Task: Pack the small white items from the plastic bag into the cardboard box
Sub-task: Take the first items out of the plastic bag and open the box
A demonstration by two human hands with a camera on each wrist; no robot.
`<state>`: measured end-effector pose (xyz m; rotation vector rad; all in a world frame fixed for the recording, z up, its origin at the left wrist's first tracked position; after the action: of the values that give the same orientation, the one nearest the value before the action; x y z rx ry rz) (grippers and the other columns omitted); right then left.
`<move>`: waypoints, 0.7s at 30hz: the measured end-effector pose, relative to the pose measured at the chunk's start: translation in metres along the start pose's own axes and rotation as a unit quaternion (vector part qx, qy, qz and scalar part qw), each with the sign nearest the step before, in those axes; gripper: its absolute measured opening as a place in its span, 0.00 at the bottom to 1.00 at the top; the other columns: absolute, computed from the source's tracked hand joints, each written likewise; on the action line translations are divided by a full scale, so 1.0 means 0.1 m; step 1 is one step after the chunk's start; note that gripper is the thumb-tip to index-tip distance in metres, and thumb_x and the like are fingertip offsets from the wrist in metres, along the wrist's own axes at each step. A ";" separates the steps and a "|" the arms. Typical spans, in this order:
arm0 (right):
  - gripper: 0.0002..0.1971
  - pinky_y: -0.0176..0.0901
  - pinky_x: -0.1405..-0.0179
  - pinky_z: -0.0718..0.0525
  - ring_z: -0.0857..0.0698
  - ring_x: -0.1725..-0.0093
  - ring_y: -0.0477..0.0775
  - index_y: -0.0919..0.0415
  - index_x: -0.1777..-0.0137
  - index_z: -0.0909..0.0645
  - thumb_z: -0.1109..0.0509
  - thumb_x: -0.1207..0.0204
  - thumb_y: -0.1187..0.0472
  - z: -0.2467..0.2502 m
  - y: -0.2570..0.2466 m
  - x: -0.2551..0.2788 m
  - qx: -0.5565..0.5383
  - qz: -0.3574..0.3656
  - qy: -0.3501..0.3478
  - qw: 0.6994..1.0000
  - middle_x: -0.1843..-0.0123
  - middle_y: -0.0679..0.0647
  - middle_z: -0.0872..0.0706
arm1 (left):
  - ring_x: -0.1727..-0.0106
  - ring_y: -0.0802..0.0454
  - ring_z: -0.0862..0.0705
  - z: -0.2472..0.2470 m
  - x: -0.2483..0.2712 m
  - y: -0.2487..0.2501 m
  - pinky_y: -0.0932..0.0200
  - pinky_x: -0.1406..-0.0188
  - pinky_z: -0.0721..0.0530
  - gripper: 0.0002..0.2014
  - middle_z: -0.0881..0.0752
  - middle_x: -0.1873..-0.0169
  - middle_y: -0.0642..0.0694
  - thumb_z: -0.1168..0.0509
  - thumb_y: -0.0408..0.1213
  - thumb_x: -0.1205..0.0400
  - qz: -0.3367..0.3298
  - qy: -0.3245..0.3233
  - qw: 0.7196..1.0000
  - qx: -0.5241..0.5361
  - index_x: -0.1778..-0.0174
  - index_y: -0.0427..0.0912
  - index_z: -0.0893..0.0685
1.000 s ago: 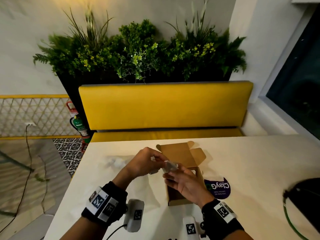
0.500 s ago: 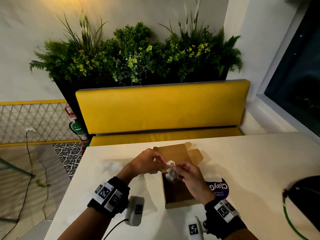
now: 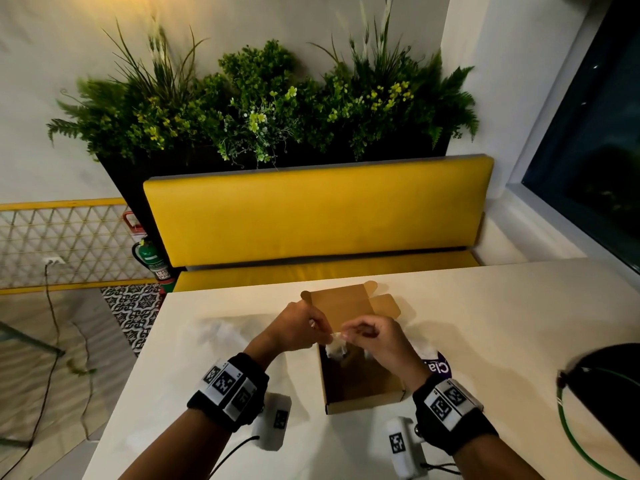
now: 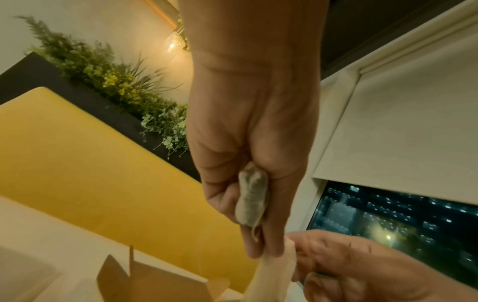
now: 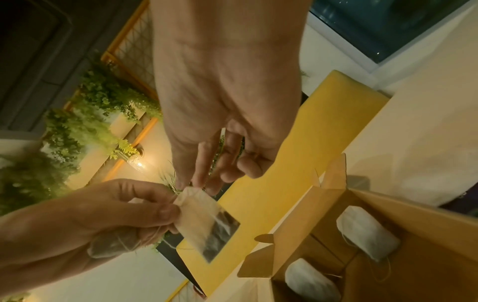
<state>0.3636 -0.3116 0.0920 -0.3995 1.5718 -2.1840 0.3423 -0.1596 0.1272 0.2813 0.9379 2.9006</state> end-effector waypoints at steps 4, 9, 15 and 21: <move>0.08 0.30 0.62 0.17 0.13 0.57 0.43 0.57 0.49 0.11 0.23 0.26 0.57 -0.10 0.13 -0.09 0.081 -0.006 -0.032 0.996 0.55 0.47 0.10 | 0.69 0.63 0.19 -0.17 -0.07 -0.21 0.77 0.75 0.24 0.08 0.09 0.56 0.47 0.24 0.39 0.26 0.025 0.000 1.000 -0.001 0.54 0.42 0.08; 0.04 0.48 0.61 0.10 0.11 0.65 0.55 0.57 0.53 0.13 0.25 0.24 0.58 -0.24 0.48 -0.22 0.122 -0.046 -0.038 0.991 0.61 0.50 0.10 | 0.74 0.63 0.20 -0.46 -0.11 -0.40 0.75 0.76 0.24 0.09 0.10 0.56 0.42 0.27 0.38 0.23 0.063 -0.001 0.997 0.034 0.50 0.38 0.11; 0.03 0.37 0.73 0.14 0.13 0.69 0.50 0.58 0.57 0.14 0.25 0.23 0.61 -0.45 0.89 -0.24 0.124 -0.112 -0.030 0.985 0.63 0.54 0.11 | 0.53 0.50 0.15 -0.81 -0.10 -0.60 0.69 0.60 0.27 0.09 0.11 0.51 0.43 0.30 0.40 0.20 0.101 0.000 0.995 0.008 0.50 0.38 0.11; 0.11 0.35 0.79 0.18 0.15 0.72 0.50 0.49 0.67 0.18 0.24 0.25 0.60 -0.50 1.12 -0.28 0.121 -0.141 0.004 0.983 0.64 0.59 0.11 | 0.55 0.44 0.13 -0.91 -0.14 -0.72 0.52 0.55 0.14 0.19 0.10 0.55 0.42 0.30 0.53 0.24 0.101 0.027 0.994 0.031 0.53 0.39 0.11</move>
<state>0.3833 -0.2869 -0.0299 -0.5654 1.2961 -2.5566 0.3397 -0.1556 0.0102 0.3222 1.0683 3.0796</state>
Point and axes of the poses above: each hand's wrist, its own x-axis away from the middle knuckle, its own z-axis out of the back of the hand, y = z × x, the point moved 8 cm from there along -x, towards the middle knuckle
